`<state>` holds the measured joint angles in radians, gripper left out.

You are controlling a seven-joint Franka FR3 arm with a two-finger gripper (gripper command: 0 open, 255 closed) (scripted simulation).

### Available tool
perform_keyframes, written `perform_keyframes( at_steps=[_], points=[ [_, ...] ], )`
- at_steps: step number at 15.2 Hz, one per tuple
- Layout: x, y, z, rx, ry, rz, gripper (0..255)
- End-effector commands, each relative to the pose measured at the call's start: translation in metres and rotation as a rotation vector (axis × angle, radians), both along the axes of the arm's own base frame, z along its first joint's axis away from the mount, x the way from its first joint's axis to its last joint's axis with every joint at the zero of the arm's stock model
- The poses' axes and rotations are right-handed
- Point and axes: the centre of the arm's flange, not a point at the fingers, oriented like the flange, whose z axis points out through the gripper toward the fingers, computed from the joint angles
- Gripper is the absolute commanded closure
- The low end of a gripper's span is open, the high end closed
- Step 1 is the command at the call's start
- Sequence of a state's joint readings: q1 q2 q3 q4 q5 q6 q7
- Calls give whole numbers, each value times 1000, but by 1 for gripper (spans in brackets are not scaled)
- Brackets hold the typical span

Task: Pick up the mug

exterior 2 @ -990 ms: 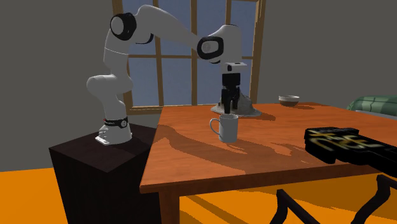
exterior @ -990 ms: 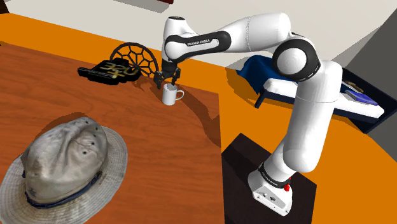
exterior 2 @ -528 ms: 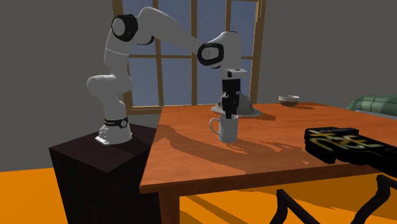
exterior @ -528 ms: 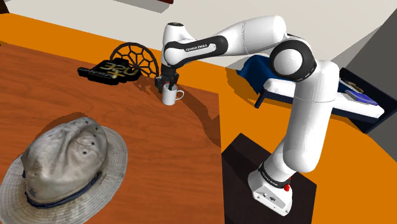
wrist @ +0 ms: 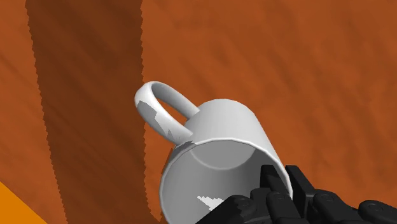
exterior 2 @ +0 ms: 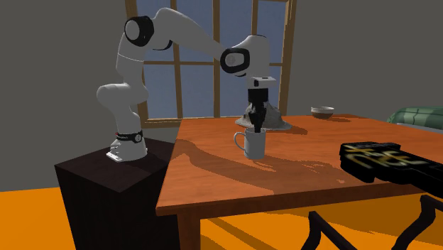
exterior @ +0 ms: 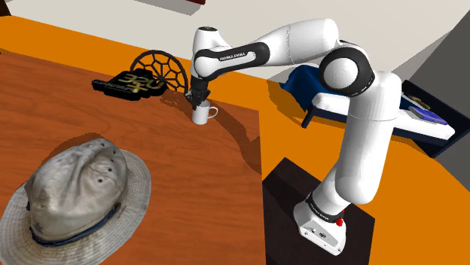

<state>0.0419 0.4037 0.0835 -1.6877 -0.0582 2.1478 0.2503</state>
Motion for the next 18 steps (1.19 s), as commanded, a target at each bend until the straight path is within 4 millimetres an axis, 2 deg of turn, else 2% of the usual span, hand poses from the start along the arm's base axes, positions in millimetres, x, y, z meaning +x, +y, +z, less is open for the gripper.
perform_keyframes(
  at_steps=[1,16,18],
  points=[
    [0,0,-1,0,0,0,255],
    [0,0,79,0,0,0,255],
    [0,0,79,0,0,0,255]
  ],
)
